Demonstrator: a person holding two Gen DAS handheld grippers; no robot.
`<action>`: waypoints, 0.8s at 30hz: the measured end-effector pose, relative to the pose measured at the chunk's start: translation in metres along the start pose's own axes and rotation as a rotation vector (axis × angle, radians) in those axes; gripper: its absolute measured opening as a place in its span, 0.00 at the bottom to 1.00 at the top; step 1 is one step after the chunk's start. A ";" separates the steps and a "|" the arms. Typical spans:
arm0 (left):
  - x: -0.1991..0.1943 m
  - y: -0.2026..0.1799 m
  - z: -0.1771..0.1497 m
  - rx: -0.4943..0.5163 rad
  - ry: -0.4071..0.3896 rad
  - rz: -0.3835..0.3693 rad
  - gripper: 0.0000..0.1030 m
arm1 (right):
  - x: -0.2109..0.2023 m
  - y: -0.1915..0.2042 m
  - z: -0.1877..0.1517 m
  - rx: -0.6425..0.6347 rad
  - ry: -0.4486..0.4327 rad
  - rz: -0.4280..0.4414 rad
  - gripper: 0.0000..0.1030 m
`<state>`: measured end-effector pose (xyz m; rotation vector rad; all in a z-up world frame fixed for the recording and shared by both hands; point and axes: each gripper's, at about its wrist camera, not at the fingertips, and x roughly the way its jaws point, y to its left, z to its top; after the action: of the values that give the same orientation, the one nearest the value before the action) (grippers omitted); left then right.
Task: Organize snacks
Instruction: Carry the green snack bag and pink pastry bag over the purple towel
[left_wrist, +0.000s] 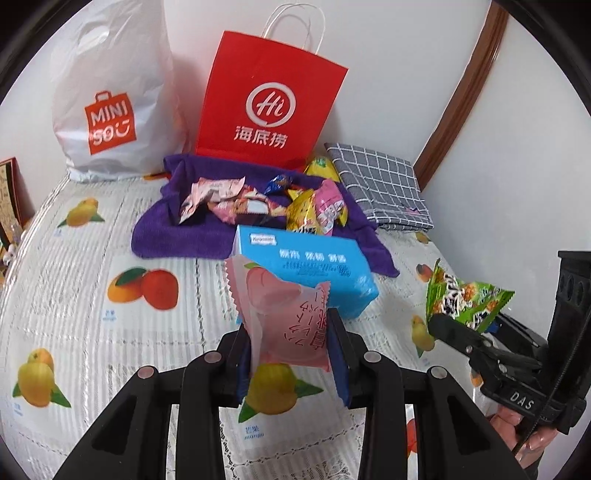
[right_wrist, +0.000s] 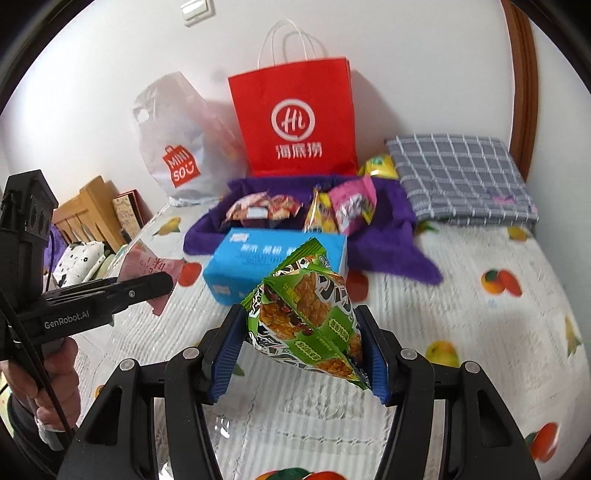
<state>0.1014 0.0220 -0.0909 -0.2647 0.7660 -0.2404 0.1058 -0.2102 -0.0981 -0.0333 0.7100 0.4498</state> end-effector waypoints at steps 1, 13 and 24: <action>-0.001 -0.001 0.002 0.003 -0.004 -0.005 0.32 | -0.001 -0.001 0.002 0.001 -0.003 -0.003 0.57; -0.007 -0.013 0.025 0.032 -0.037 -0.008 0.32 | -0.002 -0.005 0.025 0.005 -0.016 -0.002 0.57; 0.003 -0.013 0.033 0.041 -0.034 0.008 0.32 | 0.010 -0.015 0.042 -0.051 0.003 -0.001 0.57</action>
<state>0.1250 0.0134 -0.0659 -0.2265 0.7275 -0.2430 0.1446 -0.2124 -0.0741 -0.0824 0.7009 0.4674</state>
